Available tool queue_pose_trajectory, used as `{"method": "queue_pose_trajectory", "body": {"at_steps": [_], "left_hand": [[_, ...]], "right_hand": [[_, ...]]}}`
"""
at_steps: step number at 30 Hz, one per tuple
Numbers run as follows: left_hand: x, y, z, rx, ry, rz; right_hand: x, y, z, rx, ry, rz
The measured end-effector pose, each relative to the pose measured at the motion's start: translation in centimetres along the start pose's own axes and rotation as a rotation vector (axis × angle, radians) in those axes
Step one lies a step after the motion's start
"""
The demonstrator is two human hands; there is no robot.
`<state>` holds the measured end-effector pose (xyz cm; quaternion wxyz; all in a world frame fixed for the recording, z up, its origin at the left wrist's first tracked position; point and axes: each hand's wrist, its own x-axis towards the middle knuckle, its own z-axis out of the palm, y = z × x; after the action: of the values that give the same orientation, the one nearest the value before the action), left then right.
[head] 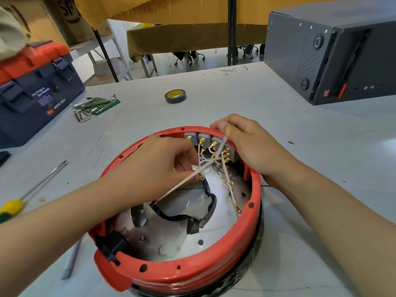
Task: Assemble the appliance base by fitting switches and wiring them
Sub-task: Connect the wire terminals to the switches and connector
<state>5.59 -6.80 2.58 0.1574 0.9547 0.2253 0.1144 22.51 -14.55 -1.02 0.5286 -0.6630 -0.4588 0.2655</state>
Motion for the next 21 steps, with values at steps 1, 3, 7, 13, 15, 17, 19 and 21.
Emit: {"method": "queue_pose_trajectory", "body": {"at_steps": [1,3,7,13,15,17,19,21], "left_hand": [[-0.02,-0.02,0.04,-0.025,-0.006,-0.011],[-0.01,-0.08,-0.13,-0.079,-0.032,-0.042],[0.17,-0.3,-0.44,-0.168,-0.064,-0.086],[0.19,-0.5,0.21,-0.377,-0.04,-0.175],[0.23,-0.45,0.29,-0.419,-0.041,-0.21],[0.26,-0.47,0.21,-0.435,-0.054,-0.25],[0.32,-0.51,0.11,-0.475,-0.078,-0.298],[0.41,-0.49,0.17,-0.532,-0.086,-0.343]], "right_hand": [[0.02,0.02,-0.01,-0.01,0.003,0.0],[0.05,-0.04,0.0,-0.006,0.001,0.007],[-0.03,-0.28,-0.05,0.003,-0.009,0.006],[-0.21,-0.47,-0.14,-0.024,-0.022,-0.02],[-0.21,-0.49,-0.19,-0.026,-0.024,-0.03],[-0.19,-0.51,-0.23,-0.03,-0.032,-0.041],[-0.14,-0.51,-0.3,-0.054,-0.056,-0.066],[-0.1,-0.69,-0.43,-0.112,-0.092,-0.129]]}}
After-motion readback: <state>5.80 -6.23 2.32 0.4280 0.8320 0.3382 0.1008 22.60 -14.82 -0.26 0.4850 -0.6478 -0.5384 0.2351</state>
